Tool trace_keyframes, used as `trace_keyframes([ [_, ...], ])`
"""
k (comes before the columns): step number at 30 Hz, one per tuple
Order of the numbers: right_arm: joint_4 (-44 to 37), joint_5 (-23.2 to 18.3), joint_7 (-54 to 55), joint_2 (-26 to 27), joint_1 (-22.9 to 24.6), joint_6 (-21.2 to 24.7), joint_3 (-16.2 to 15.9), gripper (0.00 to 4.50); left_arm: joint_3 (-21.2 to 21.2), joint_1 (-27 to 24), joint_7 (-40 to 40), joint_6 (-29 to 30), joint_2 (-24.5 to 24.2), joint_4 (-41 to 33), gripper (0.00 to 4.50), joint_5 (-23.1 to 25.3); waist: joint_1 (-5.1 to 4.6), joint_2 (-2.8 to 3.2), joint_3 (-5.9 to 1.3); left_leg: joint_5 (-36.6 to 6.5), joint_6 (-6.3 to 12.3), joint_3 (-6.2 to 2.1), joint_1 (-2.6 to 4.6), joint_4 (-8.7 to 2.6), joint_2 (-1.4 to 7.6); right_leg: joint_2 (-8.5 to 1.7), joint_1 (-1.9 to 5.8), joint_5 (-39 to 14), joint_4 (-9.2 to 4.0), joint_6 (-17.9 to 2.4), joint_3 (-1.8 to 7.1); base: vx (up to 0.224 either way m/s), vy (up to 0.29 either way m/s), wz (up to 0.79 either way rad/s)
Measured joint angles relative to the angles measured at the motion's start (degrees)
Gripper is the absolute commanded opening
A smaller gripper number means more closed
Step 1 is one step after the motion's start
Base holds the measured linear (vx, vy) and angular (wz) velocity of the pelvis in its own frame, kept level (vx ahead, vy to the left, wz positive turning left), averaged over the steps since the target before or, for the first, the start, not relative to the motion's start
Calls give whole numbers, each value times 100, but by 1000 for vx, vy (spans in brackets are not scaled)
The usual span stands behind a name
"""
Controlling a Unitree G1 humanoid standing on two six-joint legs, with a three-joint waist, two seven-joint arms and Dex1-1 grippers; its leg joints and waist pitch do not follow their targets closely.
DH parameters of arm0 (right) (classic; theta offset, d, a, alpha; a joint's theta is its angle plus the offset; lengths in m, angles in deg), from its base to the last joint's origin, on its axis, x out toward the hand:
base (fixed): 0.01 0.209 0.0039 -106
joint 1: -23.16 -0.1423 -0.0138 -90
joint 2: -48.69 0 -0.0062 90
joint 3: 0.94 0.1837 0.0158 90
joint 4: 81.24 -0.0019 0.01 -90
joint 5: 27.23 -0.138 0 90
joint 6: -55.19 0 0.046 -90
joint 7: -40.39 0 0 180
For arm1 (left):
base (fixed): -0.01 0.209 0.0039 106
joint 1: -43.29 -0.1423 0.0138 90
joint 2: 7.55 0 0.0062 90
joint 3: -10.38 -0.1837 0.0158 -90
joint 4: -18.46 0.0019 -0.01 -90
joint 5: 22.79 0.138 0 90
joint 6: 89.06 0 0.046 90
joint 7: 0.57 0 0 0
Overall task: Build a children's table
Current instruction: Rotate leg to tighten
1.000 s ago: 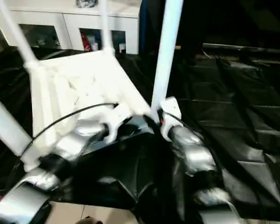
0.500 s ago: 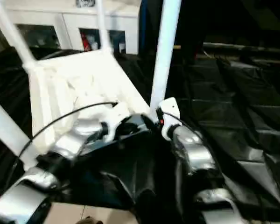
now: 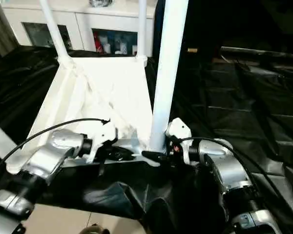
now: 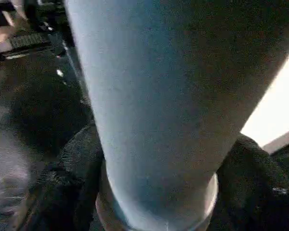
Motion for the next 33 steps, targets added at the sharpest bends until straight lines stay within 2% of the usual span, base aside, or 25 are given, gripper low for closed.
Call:
trace_keyframes([
  [3, -18, -46, -65, -4, 1, 17, -2, 275, 3, -29, -36, 85, -42, -120, 0, -16, -2, -9, 5, -1, 1, 0, -3, -1, 0, 0, -2, 0, -1, 1, 0, 0, 0, 0],
  [9, -34, -51, -111, -9, 3, 86, -4, 266, 4, -49, -16, 125, -39, -155, 0, -16, 3, -9, 5, -2, 3, 0, -6, 2, 0, 0, -4, -1, -1, 0, -1, 0, 0, 0],
  [12, -13, -17, 179, 44, 54, 91, 69, 266, 14, -20, 290, 140, 111, -66, 0, 60, -8, -9, 5, -2, 3, 0, -4, 7, -1, 0, -2, 0, -1, 0, 1, 0, 0, 0],
  [14, 115, 112, 721, 267, 29, 114, 180, 266, 26, 136, 650, 183, 326, 183, 0, 185, -26, -9, 3, -1, 2, 1, 5, 12, -1, 0, 4, 0, 3, 2, 2, 0, 0, 0],
  [17, 563, 347, 2048, 837, -231, 195, 491, 266, 145, 464, 1424, 301, 738, 717, 0, 332, -181, -9, 3, 3, -4, 2, 13, 15, -1, 1, 8, -5, 5, 17, 2, 0, 0, 0],
  [18, 668, 416, 2376, 949, -316, 219, 557, 266, 178, 537, 1635, 312, 857, 843, 0, 380, -204, -6, 1, 3, -4, 2, 19, 14, -2, 1, 8, -5, 5, 18, 3, 0, 0, 0],
  [21, 740, 490, 3000, 1150, -353, 237, 632, 265, 202, 671, 1993, 310, 1038, 1080, 0, 420, -202, 4, -6, 3, -4, 0, 22, 4, -1, 1, 15, -6, 4, 19, 1, 0, 0, 0],
  [25, 1046, 710, 4229, 1660, -638, 327, 845, 265, 304, 997, 2560, 277, 1351, 1629, 0, 489, -232, 6, -7, 3, -4, -1, 23, 5, -3, 2, 21, -6, 0, 20, 3, 0, 0, 0],
  [27, 1180, 763, 4499, 1771, -722, 254, 893, 265, 339, 1085, 2686, 251, 1430, 1775, 0, 511, -239, 8, -8, 3, -4, -1, 25, 4, -4, 2, 21, -6, -4, 20, 3, 0, 0, 0],
  [28, 1205, 760, 4502, 1781, -724, 227, 920, 321, 358, 1098, 2693, 231, 1454, 1816, 0, 528, -237, 12, -10, 2, -4, -1, 24, 4, -4, 2, 22, -6, -4, 20, 4, 0, 0, 0],
  [33, 1190, 758, 4429, 1817, -703, 205, 956, 356, 360, 1103, 2678, 116, 1460, 1873, 0, 563, -228, 20, -15, 2, -3, -1, 22, -2, -4, 2, 22, 0, -2, 9, 3, 0, 0, 0],
])
